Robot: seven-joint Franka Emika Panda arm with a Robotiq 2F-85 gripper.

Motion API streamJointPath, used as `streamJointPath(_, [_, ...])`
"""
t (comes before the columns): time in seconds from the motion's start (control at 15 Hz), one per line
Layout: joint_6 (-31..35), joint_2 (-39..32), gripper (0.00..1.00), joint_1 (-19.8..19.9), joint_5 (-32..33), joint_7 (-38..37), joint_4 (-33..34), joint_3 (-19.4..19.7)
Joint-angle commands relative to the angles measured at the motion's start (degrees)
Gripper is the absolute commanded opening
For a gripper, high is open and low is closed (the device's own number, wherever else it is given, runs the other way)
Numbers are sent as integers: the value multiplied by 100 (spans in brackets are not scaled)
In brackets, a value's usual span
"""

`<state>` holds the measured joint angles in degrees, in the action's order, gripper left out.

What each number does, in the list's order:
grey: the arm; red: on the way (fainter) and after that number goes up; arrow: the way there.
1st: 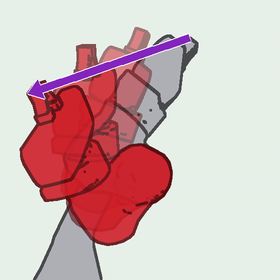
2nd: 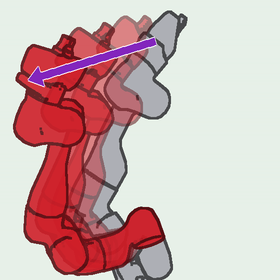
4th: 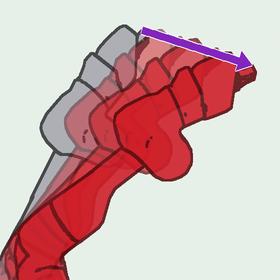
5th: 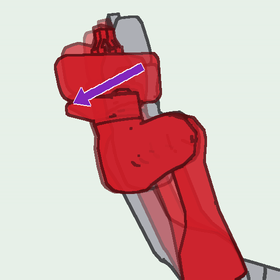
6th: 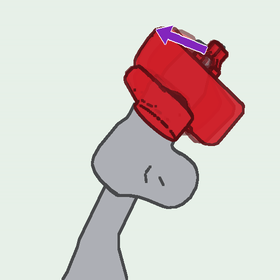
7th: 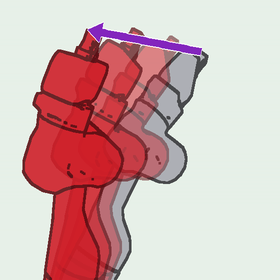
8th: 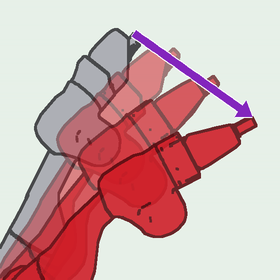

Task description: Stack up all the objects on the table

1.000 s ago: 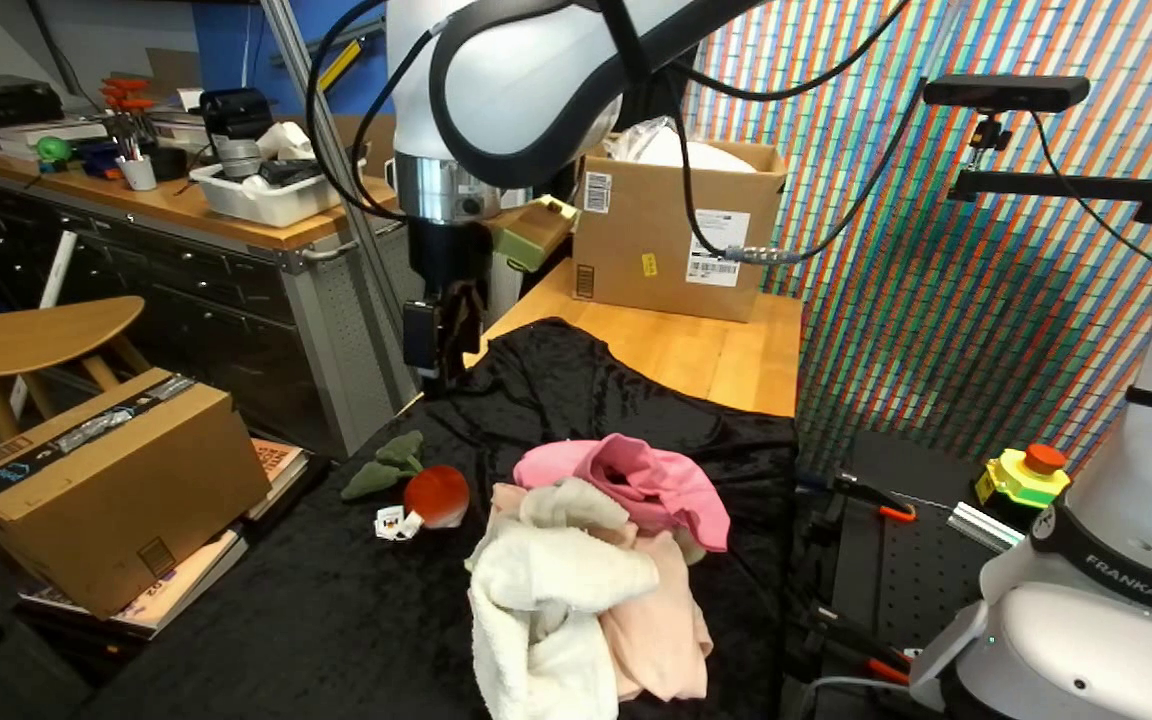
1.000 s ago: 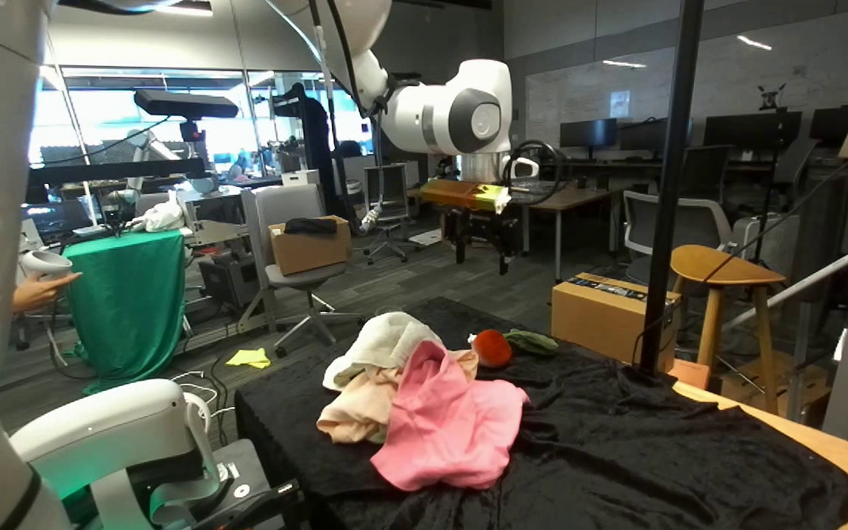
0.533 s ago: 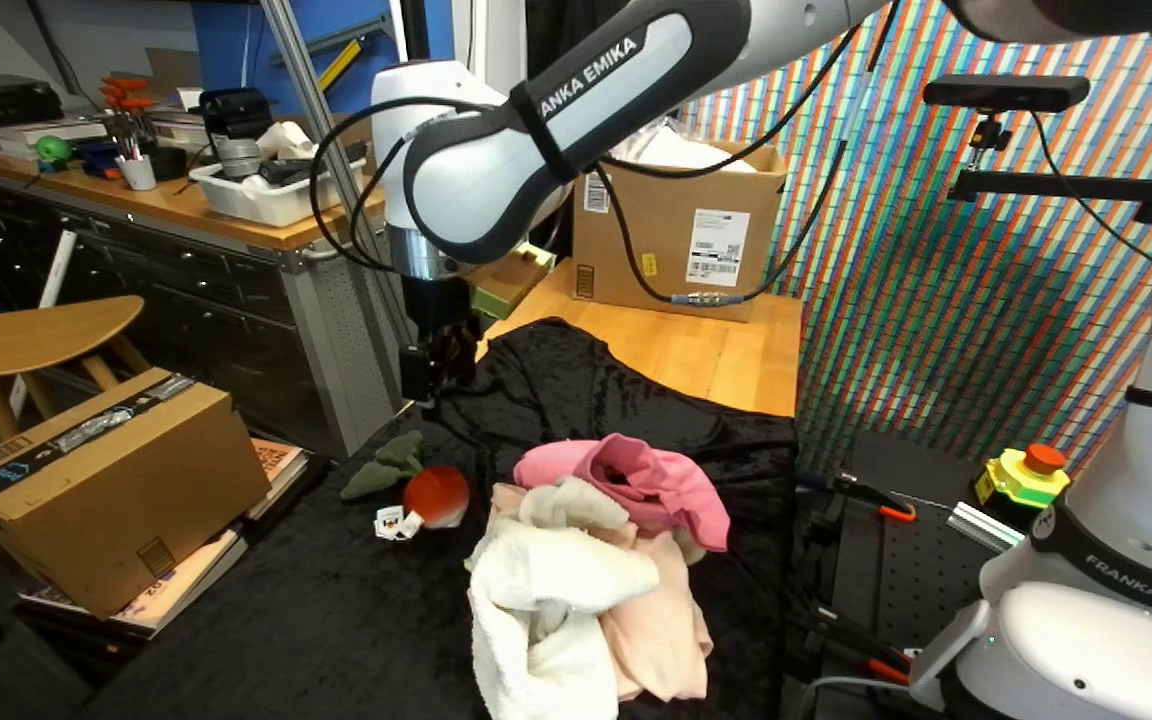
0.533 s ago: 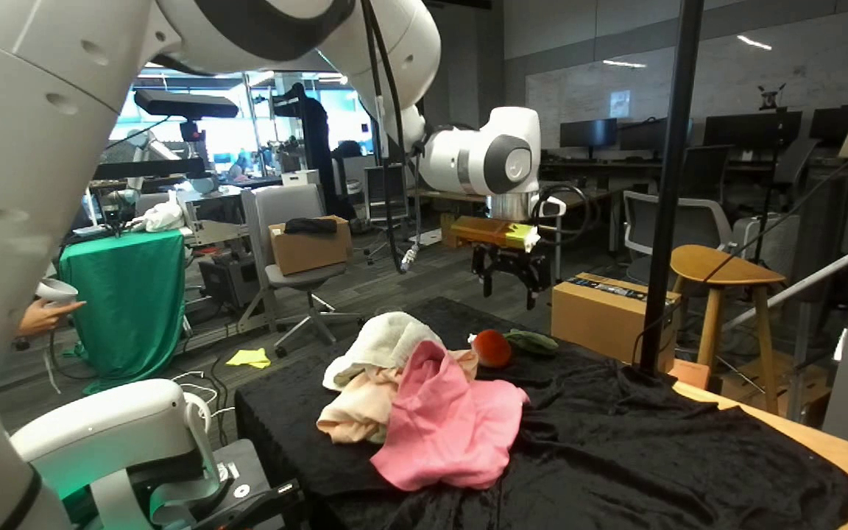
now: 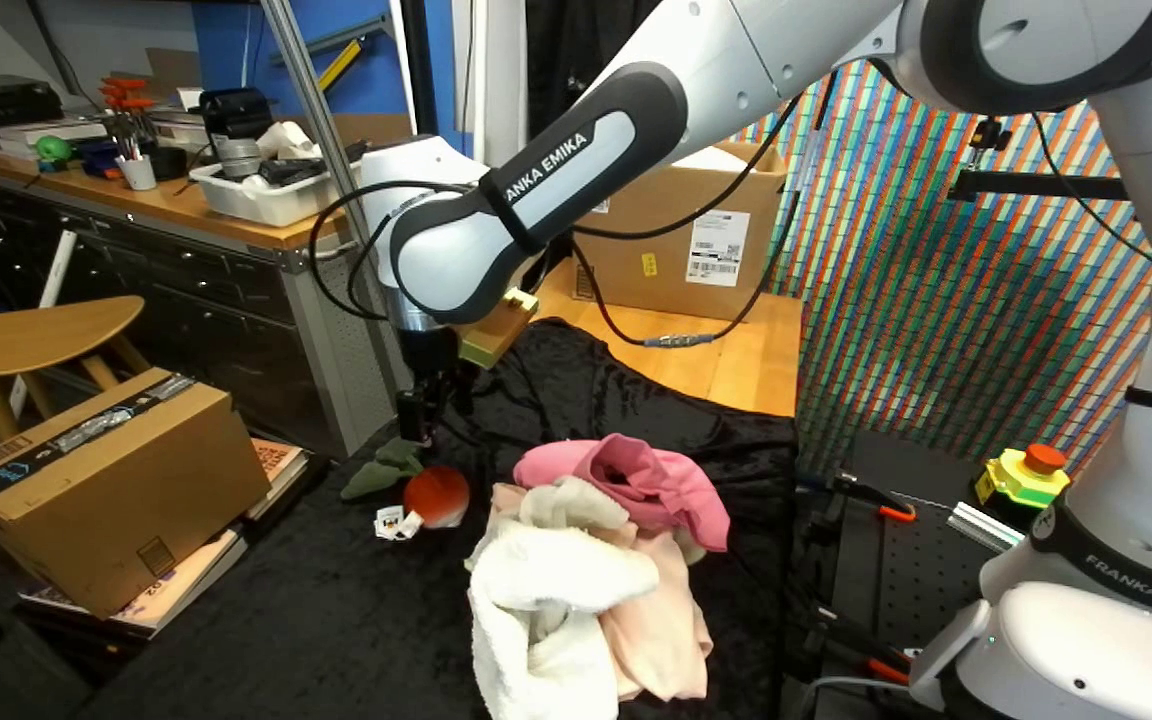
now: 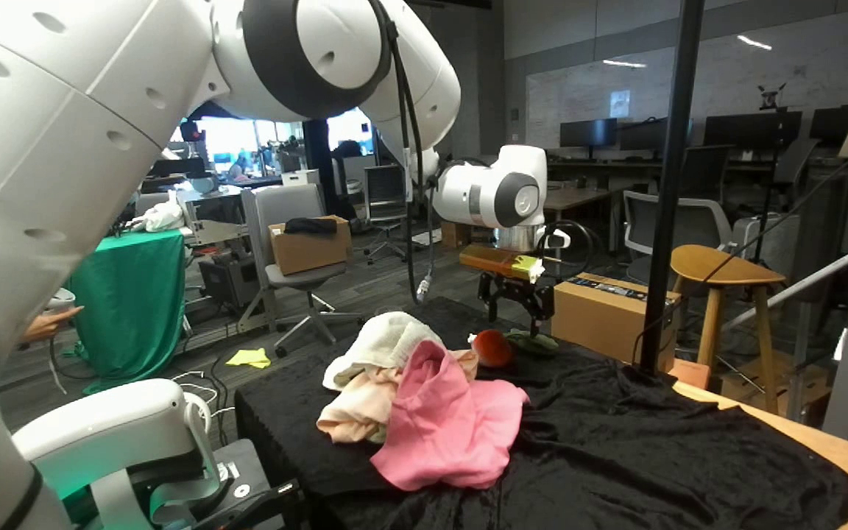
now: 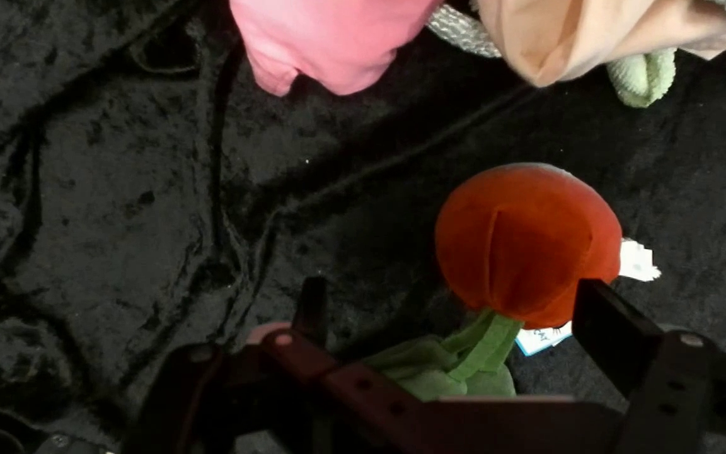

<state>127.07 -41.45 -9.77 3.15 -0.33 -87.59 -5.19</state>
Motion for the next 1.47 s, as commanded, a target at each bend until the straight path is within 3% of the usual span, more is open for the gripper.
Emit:
streamJointPath(0.0, [-26, -317, 100, -75, -18, -111, 409, 21])
streamJointPath(1.4, [21, -740, 100, 113, -881, 127, 471, -419])
